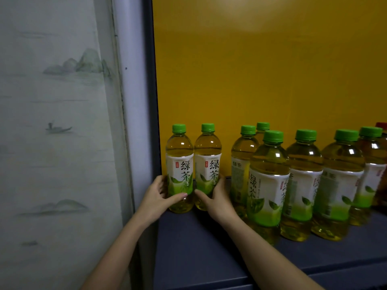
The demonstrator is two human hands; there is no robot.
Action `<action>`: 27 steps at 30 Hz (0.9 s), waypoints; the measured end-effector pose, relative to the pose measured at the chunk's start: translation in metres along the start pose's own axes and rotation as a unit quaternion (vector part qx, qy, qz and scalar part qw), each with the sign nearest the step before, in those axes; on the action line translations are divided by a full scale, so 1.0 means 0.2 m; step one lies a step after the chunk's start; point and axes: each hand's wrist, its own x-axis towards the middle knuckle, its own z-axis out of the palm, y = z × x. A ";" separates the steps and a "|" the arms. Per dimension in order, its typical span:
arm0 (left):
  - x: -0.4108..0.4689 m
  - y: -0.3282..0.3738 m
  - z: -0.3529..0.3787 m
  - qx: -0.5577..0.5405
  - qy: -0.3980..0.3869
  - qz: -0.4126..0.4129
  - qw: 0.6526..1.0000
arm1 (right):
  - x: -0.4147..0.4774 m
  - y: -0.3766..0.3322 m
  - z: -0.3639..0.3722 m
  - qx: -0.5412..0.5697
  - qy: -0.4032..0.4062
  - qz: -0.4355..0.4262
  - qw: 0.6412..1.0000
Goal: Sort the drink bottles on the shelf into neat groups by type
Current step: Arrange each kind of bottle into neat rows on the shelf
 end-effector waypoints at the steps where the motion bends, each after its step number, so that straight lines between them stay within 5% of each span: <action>1: 0.00 0.00 0.00 -0.007 -0.015 0.003 1.000 | 0.00 0.00 0.00 0.000 0.002 -0.004 1.000; 16: -0.04 0.02 0.06 0.037 -0.050 0.016 0.998 | -0.04 -0.01 -0.05 -0.020 0.011 0.011 1.000; 21: -0.16 0.18 0.12 0.217 0.215 0.198 0.931 | -0.32 -0.14 -0.23 -0.064 -0.048 -0.115 0.990; 24: -0.22 0.31 0.22 0.211 0.134 0.265 0.931 | -0.50 -0.13 -0.35 -0.086 0.030 -0.200 0.975; 27: -0.20 0.33 0.39 0.224 -0.022 0.197 0.954 | -0.59 -0.06 -0.45 -0.091 0.195 -0.225 0.950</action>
